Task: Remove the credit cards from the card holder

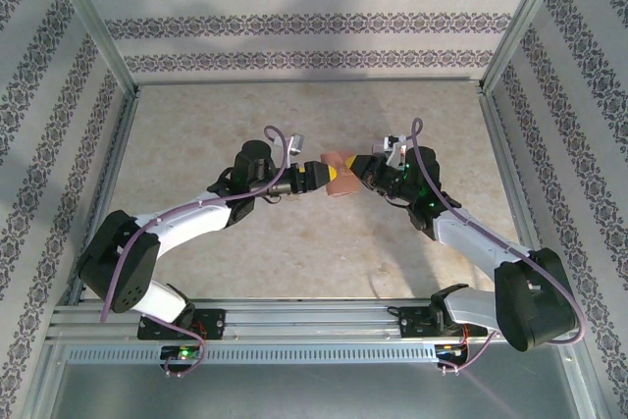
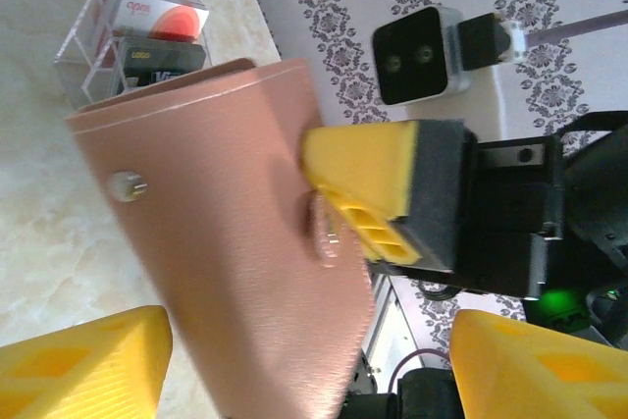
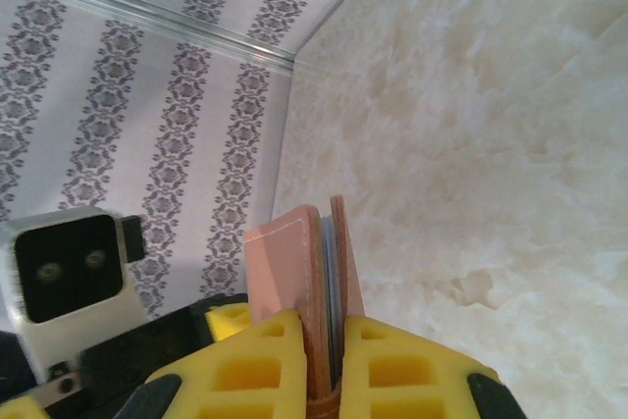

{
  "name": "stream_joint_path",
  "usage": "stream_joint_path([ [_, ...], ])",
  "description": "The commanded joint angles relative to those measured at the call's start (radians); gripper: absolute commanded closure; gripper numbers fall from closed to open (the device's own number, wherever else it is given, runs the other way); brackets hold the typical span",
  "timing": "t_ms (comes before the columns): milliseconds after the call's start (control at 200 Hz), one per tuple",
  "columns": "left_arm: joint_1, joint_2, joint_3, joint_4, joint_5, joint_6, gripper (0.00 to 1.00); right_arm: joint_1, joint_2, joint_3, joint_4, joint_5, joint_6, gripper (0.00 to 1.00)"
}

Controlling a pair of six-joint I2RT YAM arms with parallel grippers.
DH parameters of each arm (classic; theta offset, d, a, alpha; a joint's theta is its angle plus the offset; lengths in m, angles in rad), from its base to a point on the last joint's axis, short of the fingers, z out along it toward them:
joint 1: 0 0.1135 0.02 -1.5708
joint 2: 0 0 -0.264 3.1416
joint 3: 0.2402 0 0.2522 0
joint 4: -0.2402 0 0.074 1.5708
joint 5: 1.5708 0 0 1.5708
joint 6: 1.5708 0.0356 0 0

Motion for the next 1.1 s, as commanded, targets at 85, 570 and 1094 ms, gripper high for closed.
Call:
stream_joint_path([
  [85,0.027,-0.019,-0.063,0.075,-0.033,-0.035,0.21,0.004,-0.026,0.015,0.08,-0.022,0.029,1.0],
  [570,0.027,0.115,-0.077,0.386,0.06,-0.198,0.56,0.036,0.003,0.021,0.09,-0.019,0.023,1.0],
  [1094,0.027,-0.007,-0.02,-0.027,-0.034,0.069,0.84,0.09,-0.151,0.134,-0.497,0.272,-0.302,0.46],
])
